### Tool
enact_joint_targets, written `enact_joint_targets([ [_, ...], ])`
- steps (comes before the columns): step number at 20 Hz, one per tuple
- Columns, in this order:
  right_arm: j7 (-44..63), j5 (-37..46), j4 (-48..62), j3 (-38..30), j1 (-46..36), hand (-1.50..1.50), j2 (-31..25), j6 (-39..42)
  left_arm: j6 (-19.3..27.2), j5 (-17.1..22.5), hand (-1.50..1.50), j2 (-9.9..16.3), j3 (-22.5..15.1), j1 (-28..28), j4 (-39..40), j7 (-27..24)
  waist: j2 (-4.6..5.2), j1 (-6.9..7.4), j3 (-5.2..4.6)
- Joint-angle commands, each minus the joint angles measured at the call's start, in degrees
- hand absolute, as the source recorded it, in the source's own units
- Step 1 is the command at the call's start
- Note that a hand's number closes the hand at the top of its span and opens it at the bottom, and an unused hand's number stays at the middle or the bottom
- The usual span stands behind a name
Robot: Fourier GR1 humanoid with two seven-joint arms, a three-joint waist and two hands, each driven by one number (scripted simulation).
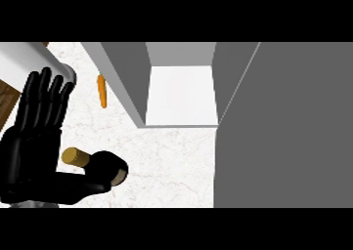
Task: Pick up the wine, place it into the cabinet and close the cabinet
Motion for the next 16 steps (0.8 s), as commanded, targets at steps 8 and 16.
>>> enact_joint_targets([
  [8,10.6,-10.0,-8.5,-2.6,3.5,-1.5,-3.4,5.8,9.4,4.4,-1.5,-2.6,-4.4,-7.1,-0.6,11.0,0.02,0.32,0.05],
  [16,18.2,-13.0,-11.7,-5.1,-0.6,-1.5,-3.5,5.2,12.9,1.2,-1.5,-2.6,-11.9,-2.0,-2.9,8.6,0.01,0.48,0.04],
])
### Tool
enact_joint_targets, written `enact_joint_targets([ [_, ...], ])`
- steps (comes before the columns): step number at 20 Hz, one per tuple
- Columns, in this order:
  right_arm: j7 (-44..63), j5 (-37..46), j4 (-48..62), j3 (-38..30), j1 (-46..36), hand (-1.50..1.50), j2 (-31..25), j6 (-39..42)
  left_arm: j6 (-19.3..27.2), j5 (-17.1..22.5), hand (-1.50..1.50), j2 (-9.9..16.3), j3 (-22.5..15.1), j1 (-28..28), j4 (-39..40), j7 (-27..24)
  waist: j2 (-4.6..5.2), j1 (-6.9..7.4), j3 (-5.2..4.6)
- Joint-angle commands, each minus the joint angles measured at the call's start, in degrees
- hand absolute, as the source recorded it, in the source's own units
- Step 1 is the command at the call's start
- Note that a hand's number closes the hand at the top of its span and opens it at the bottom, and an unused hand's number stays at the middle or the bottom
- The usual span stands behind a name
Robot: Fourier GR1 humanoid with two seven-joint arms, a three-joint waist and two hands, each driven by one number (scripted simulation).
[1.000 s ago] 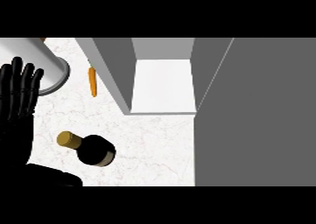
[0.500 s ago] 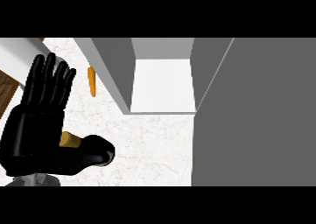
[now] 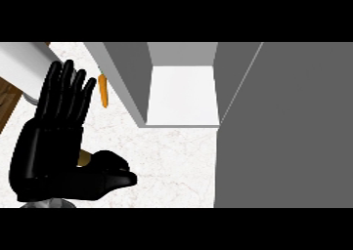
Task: Pick up the wine, place it into the cabinet and close the cabinet
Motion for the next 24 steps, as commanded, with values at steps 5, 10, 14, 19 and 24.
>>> enact_joint_targets([
  [5,2.4,1.4,0.6,0.5,-2.0,-1.5,1.3,0.5,3.0,-1.8,-1.5,0.7,-0.3,-2.2,-5.5,7.9,0.0,0.12,0.01],
  [10,4.7,-0.9,-2.3,-1.4,-1.8,-1.5,1.2,0.7,1.3,-1.2,-1.5,2.0,-3.1,7.1,-10.3,3.9,-0.04,0.24,0.0],
  [14,3.7,3.4,-1.3,1.8,-1.8,-1.5,3.2,0.2,4.2,-4.4,-1.5,1.4,-3.2,4.7,-8.0,5.5,-0.01,0.13,0.0],
  [19,7.7,-2.2,-4.9,-2.8,-2.7,-1.5,1.4,0.5,0.5,-1.6,-1.5,2.2,-2.0,12.1,-5.8,-1.2,0.0,0.12,-0.02],
  [24,7.9,-1.9,-0.4,-3.9,-7.1,-1.5,1.4,0.7,1.6,-2.9,-1.5,2.5,0.4,10.9,-7.2,1.4,0.01,0.2,0.0],
])
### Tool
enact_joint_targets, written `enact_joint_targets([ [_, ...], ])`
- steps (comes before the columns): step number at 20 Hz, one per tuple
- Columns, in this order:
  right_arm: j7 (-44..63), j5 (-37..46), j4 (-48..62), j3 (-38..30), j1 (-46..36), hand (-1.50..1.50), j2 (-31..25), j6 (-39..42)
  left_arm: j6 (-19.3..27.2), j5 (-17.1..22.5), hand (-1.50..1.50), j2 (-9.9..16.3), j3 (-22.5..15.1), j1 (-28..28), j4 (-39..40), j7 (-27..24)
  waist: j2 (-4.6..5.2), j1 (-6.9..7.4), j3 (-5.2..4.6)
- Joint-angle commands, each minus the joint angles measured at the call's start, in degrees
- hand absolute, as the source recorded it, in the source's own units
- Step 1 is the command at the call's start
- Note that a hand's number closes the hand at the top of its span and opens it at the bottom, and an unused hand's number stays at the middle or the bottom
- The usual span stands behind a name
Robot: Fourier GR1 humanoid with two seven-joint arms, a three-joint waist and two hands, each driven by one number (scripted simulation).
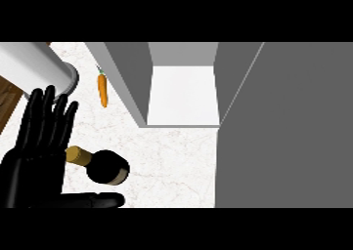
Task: Pick up the wine, place it into the cabinet and close the cabinet
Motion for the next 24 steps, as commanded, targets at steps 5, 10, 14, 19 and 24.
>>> enact_joint_targets([
  [5,2.3,-4.8,-4.6,-3.5,1.3,-1.5,-0.8,0.9,-5.2,3.8,-1.5,1.1,4.0,8.3,2.3,-7.7,-0.02,-0.05,-0.01],
  [10,1.3,-2.5,-4.6,-1.1,3.3,-1.5,0.8,2.0,-7.8,5.5,-1.5,2.7,8.6,8.3,4.3,-7.8,-0.02,-0.04,0.0],
  [14,-2.6,0.4,0.9,0.0,1.8,-1.5,2.6,2.2,-9.1,4.0,-1.5,1.1,6.9,12.8,5.1,-11.7,-0.01,0.09,0.01],
  [19,2.6,-0.7,-2.6,-0.3,-0.3,-1.5,2.2,0.1,-12.6,6.4,-1.5,2.2,11.6,11.8,13.8,-16.8,0.01,0.05,-0.01],
  [24,-1.0,1.6,-2.1,1.8,3.6,-1.5,3.6,2.0,-15.6,9.1,-1.5,3.2,15.9,9.6,21.3,-19.8,0.02,-0.14,0.0],
])
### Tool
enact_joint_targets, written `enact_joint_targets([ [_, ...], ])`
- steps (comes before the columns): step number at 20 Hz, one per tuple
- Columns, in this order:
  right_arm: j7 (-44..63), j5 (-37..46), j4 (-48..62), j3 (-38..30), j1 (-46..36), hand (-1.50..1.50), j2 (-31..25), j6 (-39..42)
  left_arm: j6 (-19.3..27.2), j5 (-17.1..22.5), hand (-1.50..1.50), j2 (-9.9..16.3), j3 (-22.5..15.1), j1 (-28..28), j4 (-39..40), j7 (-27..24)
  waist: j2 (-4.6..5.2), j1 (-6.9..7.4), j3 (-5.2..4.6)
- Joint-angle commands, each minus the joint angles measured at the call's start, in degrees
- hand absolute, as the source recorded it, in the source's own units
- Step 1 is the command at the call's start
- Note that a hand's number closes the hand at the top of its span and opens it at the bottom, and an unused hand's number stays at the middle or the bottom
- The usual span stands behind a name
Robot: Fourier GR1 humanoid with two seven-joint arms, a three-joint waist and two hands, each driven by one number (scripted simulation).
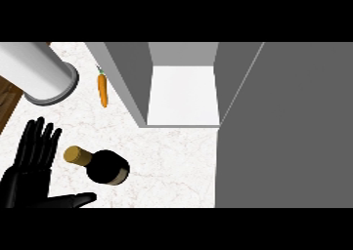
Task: Pick up the wine, place it into the cabinet and close the cabinet
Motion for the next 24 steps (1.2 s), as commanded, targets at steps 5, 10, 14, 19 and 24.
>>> enact_joint_targets([
  [5,3.6,2.1,-4.8,4.3,1.8,-1.5,2.0,-2.0,-5.4,1.4,-1.5,1.8,4.8,-1.8,12.4,-7.0,0.0,-0.19,-0.01],
  [10,3.3,2.2,-3.0,2.3,-0.3,-1.5,0.6,-1.0,-6.5,-1.4,-1.5,-0.9,2.6,2.2,14.7,-12.3,-0.01,0.02,0.0],
  [14,1.7,1.4,-7.3,3.6,6.6,-1.5,1.8,0.5,-10.2,0.7,-1.5,1.7,6.1,1.4,19.0,-15.2,-0.06,-0.18,0.0],
  [19,-0.9,5.1,-0.6,4.3,0.9,-1.5,3.0,-1.0,-11.5,0.6,-1.5,1.7,6.6,-2.8,26.0,-15.7,0.0,-0.05,0.0],
  [24,0.5,-1.7,-1.8,-1.8,1.7,-1.5,0.0,2.0,-8.2,-4.6,-1.5,-2.0,3.7,-5.8,33.2,-21.0,0.01,-0.19,0.01],
])
